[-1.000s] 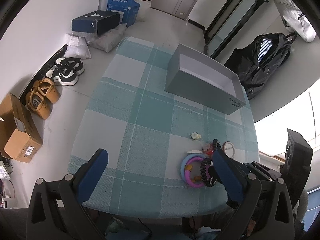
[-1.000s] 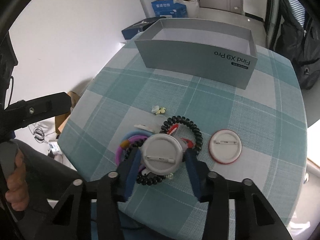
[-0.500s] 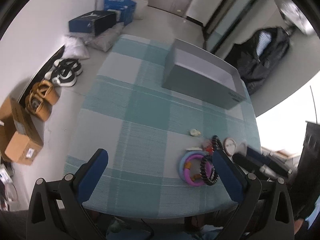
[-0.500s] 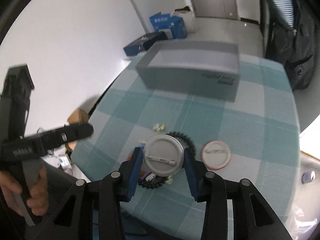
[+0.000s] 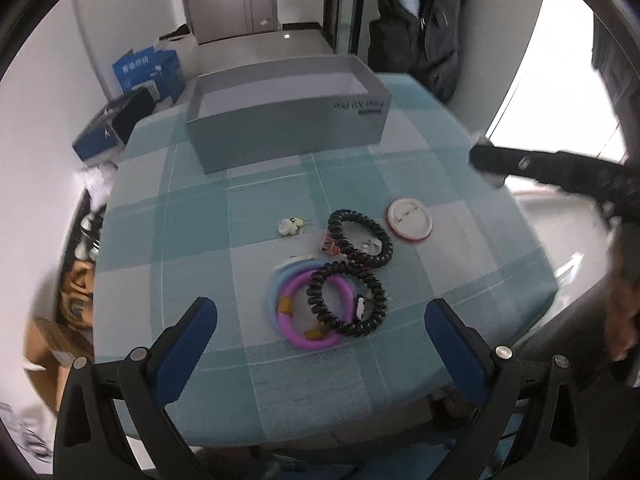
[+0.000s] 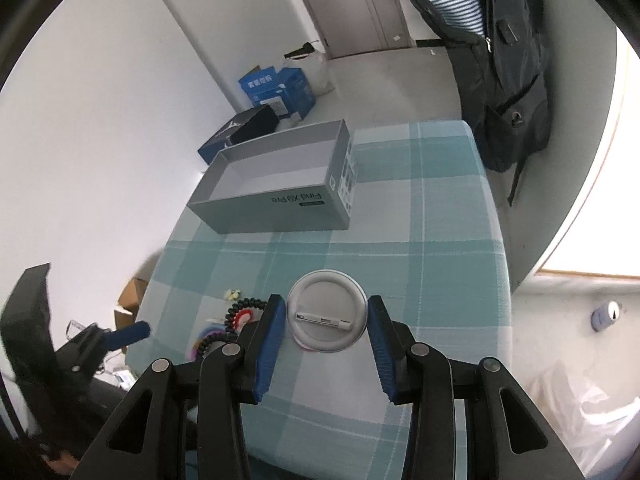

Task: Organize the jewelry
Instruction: 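Grasp the black coiled hair tie with the left gripper while the right holds the badge, then carry the black hair tie into the grey box and open the left gripper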

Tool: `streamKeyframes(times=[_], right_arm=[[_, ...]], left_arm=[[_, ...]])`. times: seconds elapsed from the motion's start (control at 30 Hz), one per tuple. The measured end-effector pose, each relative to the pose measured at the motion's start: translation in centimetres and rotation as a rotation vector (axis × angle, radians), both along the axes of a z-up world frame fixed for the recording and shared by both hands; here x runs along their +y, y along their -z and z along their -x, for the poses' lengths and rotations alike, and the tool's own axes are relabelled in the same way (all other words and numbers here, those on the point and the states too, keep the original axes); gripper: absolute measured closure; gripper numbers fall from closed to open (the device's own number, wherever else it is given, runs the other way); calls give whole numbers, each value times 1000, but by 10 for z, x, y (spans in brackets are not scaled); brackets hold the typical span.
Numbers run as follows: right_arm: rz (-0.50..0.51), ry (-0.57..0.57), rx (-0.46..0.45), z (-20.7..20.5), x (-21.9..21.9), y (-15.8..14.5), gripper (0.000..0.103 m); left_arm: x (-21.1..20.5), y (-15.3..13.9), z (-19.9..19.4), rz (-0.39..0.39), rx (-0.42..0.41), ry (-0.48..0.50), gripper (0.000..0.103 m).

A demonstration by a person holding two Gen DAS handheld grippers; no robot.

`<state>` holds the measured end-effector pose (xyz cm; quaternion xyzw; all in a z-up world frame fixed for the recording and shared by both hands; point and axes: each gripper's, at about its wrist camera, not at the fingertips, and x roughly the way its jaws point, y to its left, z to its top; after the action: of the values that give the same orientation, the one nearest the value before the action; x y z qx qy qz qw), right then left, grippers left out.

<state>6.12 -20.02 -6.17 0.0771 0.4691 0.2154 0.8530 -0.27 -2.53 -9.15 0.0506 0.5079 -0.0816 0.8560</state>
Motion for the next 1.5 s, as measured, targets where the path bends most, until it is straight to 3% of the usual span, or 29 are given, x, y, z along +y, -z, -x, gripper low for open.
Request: streamKeyframes(times=[0.1,0.17,0.3,0.37,0.77,1.1,1.5], right_arm=[[-8,-10,-5,1,-2,-2,63],[-17,-14,-11,1,-2,-4,63],[-23,-23,-25,4,-6,-6,63],[-27,-23,-22,6,-8,-7,63],[-46,-22,-39,8,-8,-13,62],[-47,-21,-28,8,-9,-11,62],[-54,-28,-9,4,-7,-6,62]], left_arm=[[-11,10,-5,-118,14,14,3],[-16,12,-5,-127,18,33,12],[-25,20,-2,-177,28,83,17],[-24,22,-1,-163,49,93,35],[-15,20,-11,-47,76,91,64],[-8,11,-15,64,67,76,66],[8,-15,-18,227,-9,25,68]])
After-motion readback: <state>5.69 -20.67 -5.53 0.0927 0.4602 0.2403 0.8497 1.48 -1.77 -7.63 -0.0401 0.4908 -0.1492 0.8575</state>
